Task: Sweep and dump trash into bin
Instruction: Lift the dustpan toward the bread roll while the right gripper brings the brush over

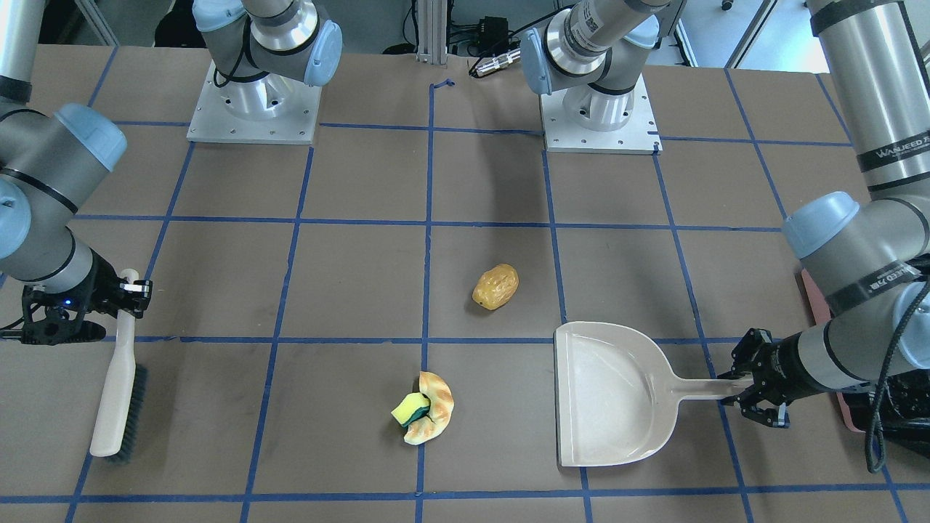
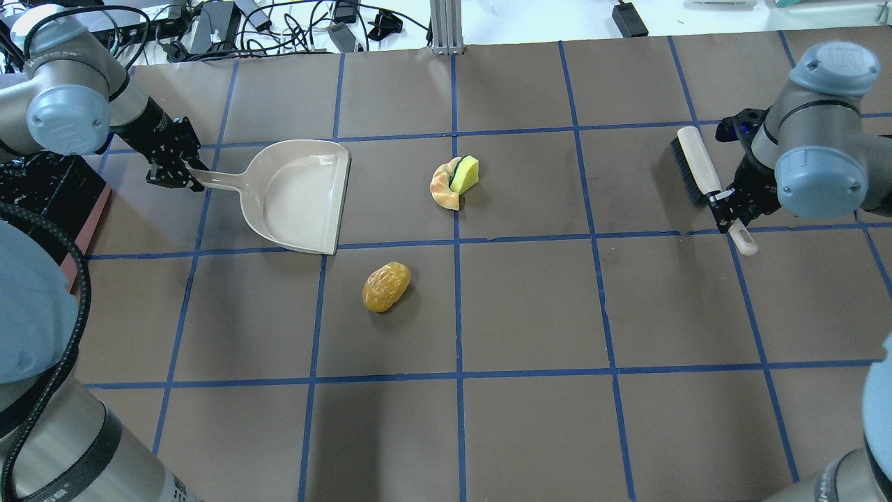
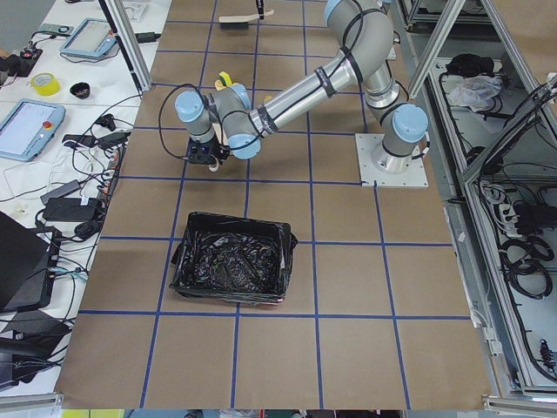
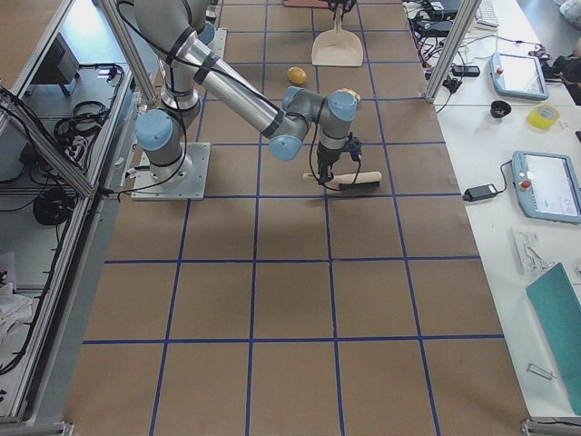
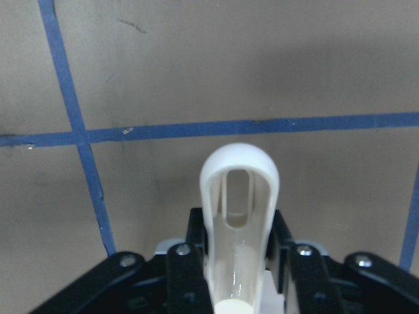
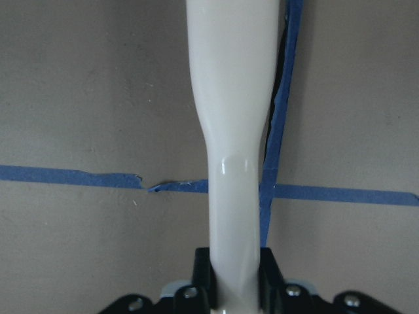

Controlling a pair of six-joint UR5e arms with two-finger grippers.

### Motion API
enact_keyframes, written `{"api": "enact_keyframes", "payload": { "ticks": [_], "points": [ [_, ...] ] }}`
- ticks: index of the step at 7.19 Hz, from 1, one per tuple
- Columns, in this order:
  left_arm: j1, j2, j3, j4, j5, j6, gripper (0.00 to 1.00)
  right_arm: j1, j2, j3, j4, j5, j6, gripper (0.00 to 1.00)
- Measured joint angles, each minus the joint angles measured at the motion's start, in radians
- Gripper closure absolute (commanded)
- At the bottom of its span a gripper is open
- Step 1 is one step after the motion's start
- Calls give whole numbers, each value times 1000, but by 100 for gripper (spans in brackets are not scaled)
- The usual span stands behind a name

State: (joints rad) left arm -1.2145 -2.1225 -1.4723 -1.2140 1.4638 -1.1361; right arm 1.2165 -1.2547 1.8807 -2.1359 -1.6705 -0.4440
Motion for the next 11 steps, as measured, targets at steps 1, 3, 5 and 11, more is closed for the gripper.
{"api": "enact_keyframes", "payload": {
  "ticks": [1, 3, 5, 11],
  "points": [
    [-9, 4, 3, 7, -11, 1, 100, 0, -3, -2, 0, 0, 2, 100],
    [-48, 7, 21, 14, -12, -15, 100, 7, -6, -36, 14, -8, 75, 100],
    [-85, -5, 87, -39, 13, -56, 100, 61, 1, -81, 22, -9, 161, 100],
    [-229, -134, 304, -182, 68, -377, 100, 335, 62, -123, 72, -11, 433, 100]
  ]
}}
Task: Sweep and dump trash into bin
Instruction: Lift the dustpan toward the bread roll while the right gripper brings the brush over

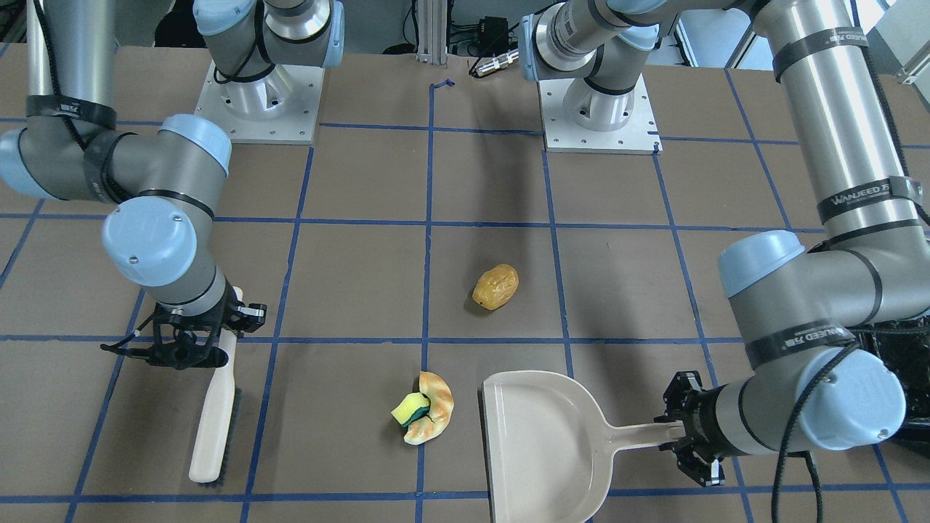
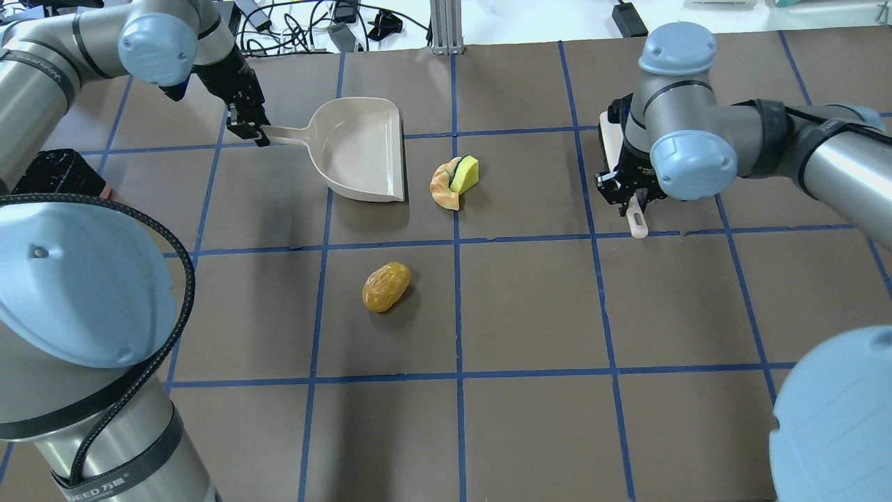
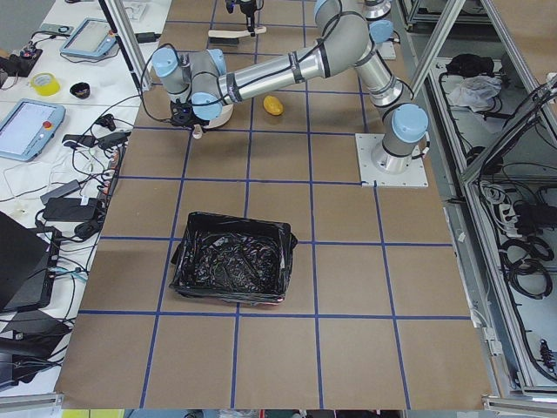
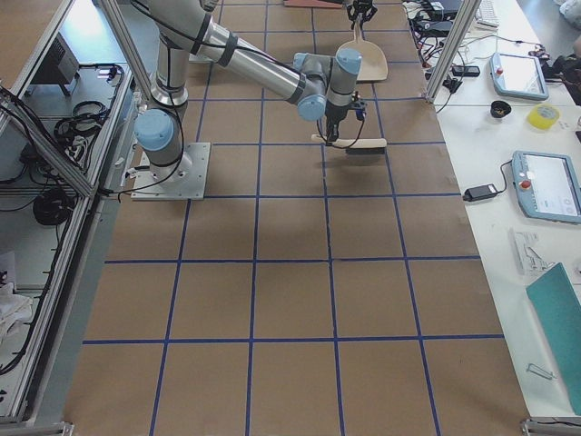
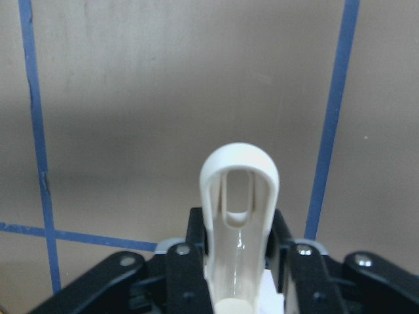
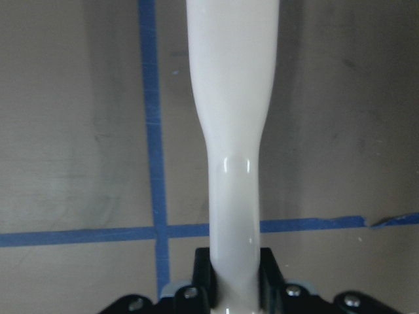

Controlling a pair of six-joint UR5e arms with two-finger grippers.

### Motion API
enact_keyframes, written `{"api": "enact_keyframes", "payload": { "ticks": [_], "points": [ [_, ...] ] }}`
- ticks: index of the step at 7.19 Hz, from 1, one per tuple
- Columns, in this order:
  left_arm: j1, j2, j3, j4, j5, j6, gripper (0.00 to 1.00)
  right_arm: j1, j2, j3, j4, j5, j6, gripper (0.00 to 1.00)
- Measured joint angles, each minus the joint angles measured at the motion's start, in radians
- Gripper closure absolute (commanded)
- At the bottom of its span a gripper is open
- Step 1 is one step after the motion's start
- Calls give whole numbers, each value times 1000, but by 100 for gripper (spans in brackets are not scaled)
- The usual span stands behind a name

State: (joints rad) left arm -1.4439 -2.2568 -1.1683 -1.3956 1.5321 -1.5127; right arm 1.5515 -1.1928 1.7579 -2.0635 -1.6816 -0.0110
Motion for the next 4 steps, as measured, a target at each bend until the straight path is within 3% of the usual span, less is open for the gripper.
{"api": "enact_keyframes", "payload": {
  "ticks": [4],
  "points": [
    [-52, 32, -41, 2, 52, -18, 100, 125, 17, -40, 24, 7, 135, 100]
  ]
}}
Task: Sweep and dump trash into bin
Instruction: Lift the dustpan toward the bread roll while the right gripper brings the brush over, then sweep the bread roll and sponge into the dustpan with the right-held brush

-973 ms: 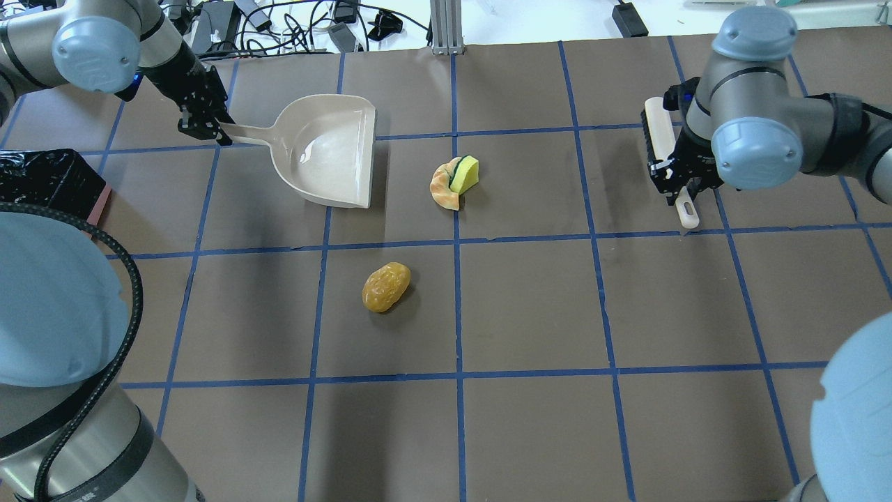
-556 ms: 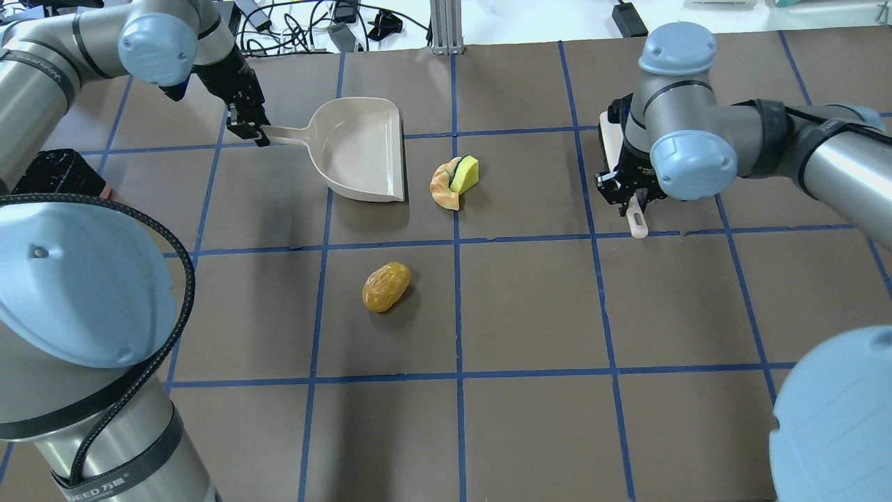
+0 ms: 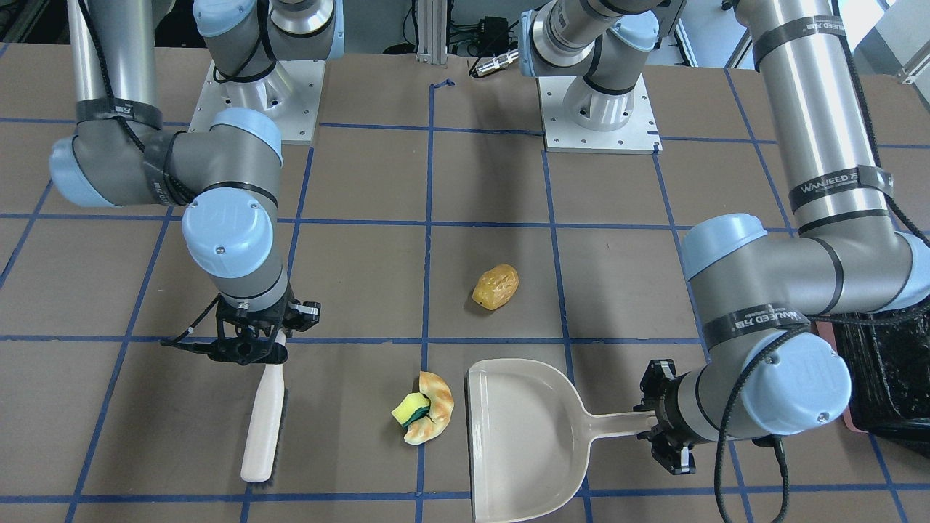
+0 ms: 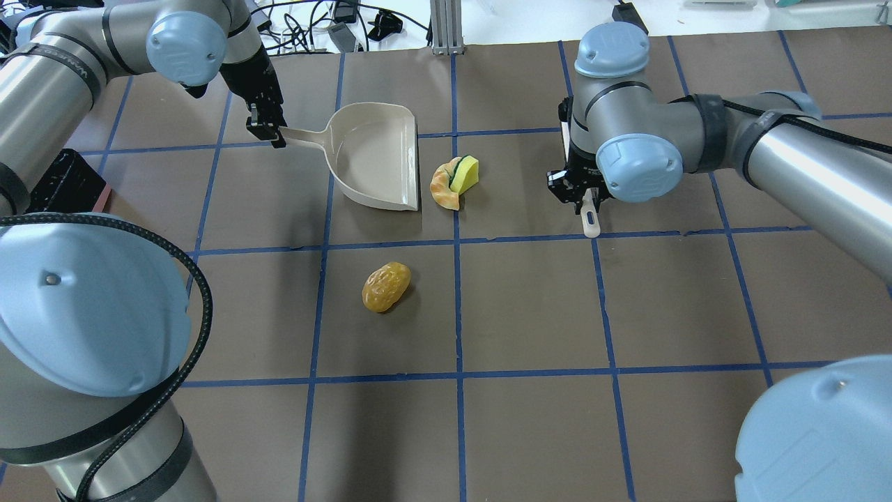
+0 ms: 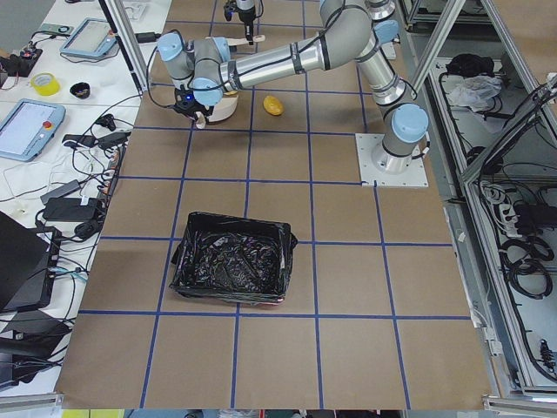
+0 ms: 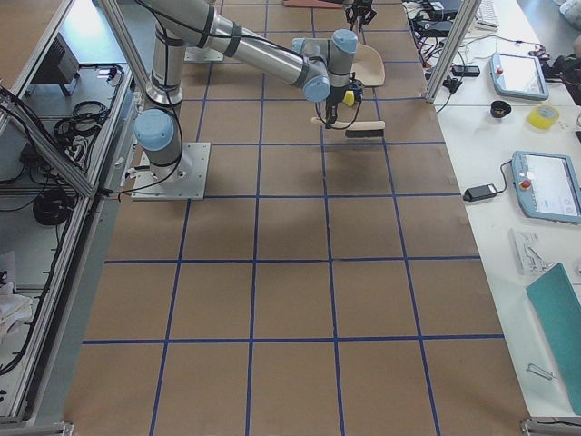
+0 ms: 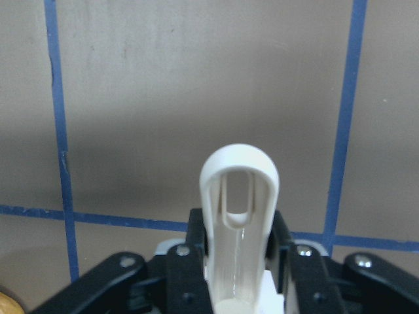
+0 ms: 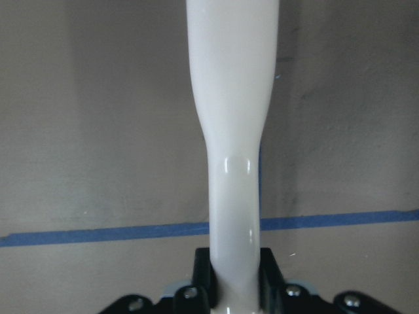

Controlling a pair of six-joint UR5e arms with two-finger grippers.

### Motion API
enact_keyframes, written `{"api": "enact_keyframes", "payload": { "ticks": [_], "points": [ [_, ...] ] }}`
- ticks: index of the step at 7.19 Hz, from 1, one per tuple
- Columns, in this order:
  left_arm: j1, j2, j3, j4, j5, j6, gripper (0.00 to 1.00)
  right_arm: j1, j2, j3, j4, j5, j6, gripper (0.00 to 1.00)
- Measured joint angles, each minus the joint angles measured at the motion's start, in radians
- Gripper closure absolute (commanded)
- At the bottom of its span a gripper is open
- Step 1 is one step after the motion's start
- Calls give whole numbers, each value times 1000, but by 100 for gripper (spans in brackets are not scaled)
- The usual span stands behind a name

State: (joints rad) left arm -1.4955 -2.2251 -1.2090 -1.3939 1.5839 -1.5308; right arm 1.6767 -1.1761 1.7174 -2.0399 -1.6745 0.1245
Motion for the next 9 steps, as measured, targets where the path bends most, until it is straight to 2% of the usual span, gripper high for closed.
{"api": "enact_keyframes", "payload": {
  "ticks": [4, 7, 9],
  "points": [
    [-43, 32, -81, 29, 14, -18, 100, 61, 6, 3, 28, 24, 86, 100],
    [-57, 44, -90, 30, 18, -54, 100, 121, 34, -7, 32, 122, 198, 100],
    [-69, 43, -126, 69, 24, -92, 100, 178, 59, -35, 19, 141, 271, 100]
  ]
}}
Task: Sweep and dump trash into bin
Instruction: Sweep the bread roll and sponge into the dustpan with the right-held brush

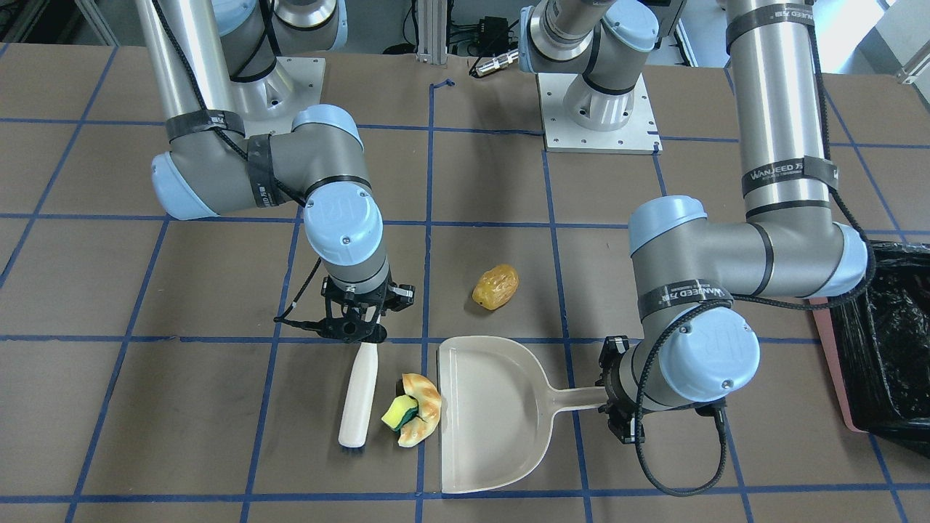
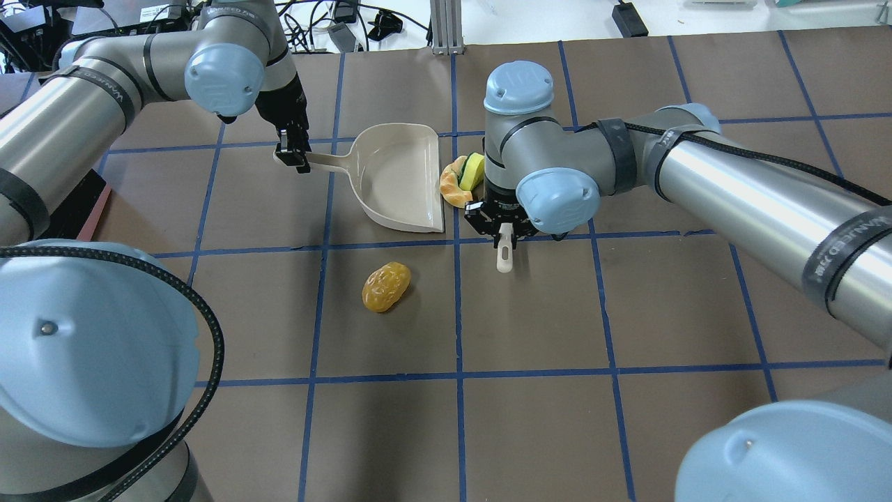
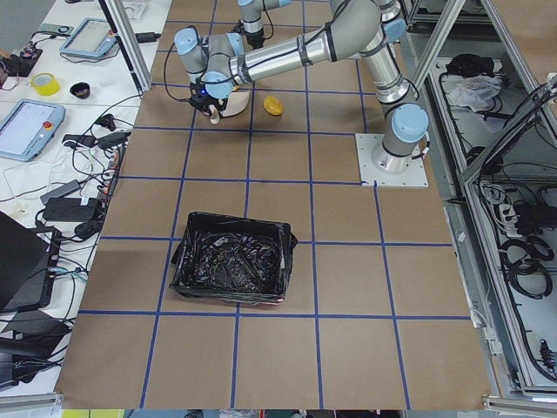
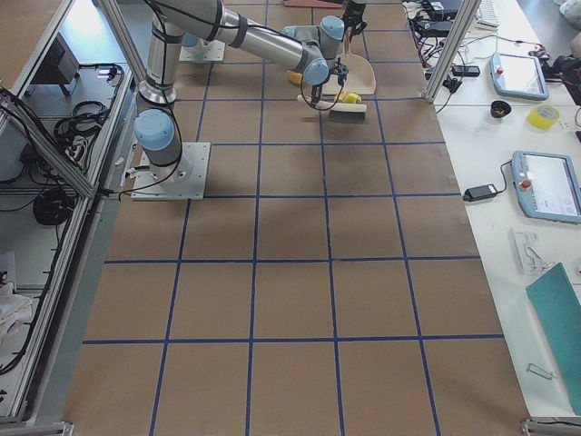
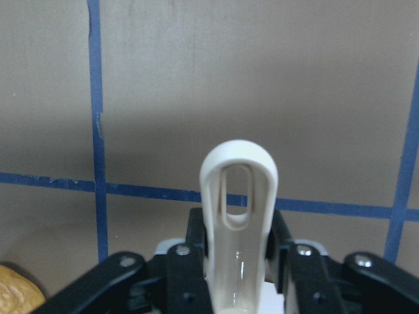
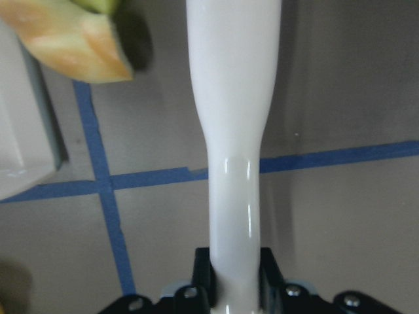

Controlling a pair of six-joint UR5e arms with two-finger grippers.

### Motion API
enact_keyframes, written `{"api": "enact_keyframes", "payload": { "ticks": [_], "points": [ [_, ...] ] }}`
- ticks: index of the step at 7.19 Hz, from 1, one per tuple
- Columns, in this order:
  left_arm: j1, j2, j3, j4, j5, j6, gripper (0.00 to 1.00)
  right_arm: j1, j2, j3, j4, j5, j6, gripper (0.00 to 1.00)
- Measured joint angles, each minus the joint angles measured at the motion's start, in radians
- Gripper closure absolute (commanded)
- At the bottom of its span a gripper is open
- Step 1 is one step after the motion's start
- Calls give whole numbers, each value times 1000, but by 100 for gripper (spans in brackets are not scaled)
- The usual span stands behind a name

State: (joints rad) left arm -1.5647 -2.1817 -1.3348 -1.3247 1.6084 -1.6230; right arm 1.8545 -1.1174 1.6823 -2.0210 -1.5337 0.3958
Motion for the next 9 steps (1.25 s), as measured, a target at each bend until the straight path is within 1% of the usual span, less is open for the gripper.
{"api": "enact_keyframes", "payload": {
  "ticks": [2, 4, 6, 8, 9],
  "points": [
    [-17, 1, -31, 51, 15, -33, 100, 60, 45, -55, -11, 10, 92, 100],
    [-31, 3, -37, 71, 16, -39, 100, 105, 91, -120, -15, 34, 143, 100],
    [-34, 1, -39, 95, 8, -19, 100, 123, 102, -148, -9, 41, 175, 100],
    [-32, -6, -47, 106, -42, 43, 100, 125, 92, -154, 19, 22, 203, 100],
    [-29, -7, -59, 108, -79, 75, 100, 123, 81, -155, 39, -6, 203, 100]
  ]
}}
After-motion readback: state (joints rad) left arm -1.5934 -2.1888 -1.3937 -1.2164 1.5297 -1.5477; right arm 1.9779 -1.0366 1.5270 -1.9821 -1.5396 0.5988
